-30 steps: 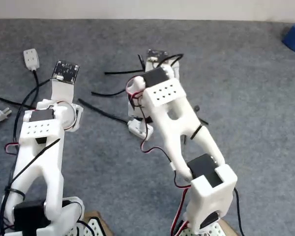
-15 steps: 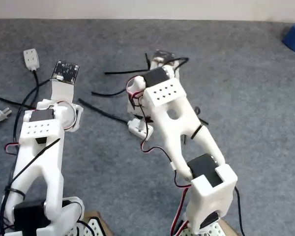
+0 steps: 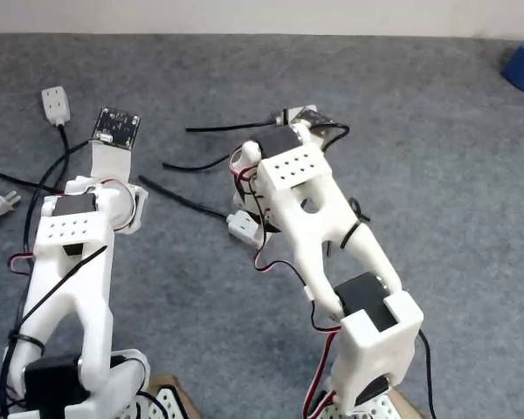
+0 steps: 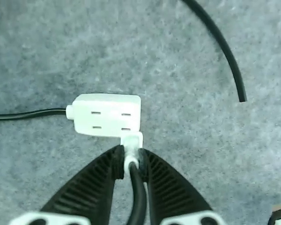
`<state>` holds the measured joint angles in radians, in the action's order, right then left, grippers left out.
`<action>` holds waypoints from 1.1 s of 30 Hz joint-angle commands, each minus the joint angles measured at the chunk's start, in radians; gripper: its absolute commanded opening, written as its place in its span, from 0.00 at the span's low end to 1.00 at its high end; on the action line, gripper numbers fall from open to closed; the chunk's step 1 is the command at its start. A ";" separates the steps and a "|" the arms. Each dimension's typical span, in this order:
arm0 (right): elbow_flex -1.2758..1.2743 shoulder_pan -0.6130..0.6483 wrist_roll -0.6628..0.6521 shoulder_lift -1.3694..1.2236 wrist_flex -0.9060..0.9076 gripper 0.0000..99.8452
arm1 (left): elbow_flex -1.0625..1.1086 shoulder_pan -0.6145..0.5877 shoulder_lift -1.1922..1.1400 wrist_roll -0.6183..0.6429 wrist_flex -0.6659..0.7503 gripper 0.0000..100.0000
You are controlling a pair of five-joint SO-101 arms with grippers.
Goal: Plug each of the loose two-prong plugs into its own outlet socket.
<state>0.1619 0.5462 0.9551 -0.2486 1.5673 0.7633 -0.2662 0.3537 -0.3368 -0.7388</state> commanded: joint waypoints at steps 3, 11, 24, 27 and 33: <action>0.064 -0.018 0.005 0.021 0.018 0.01 | -0.002 -0.012 0.039 0.005 0.017 0.27; 0.163 -0.048 -0.029 0.015 0.064 0.01 | -0.002 -0.012 0.039 0.003 0.017 0.27; 0.122 -0.074 -0.064 0.012 0.028 0.01 | -0.002 -0.012 0.038 0.003 0.014 0.27; 0.094 -0.074 -0.064 0.012 -0.002 0.01 | -0.002 -0.012 0.038 0.003 0.014 0.27; 0.044 -0.074 -0.064 0.013 -0.019 0.01 | -0.002 -0.012 0.038 0.003 0.014 0.27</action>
<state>0.2048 0.4818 0.8999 -0.2486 1.5597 0.7633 -0.2662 0.3537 -0.3368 -0.7388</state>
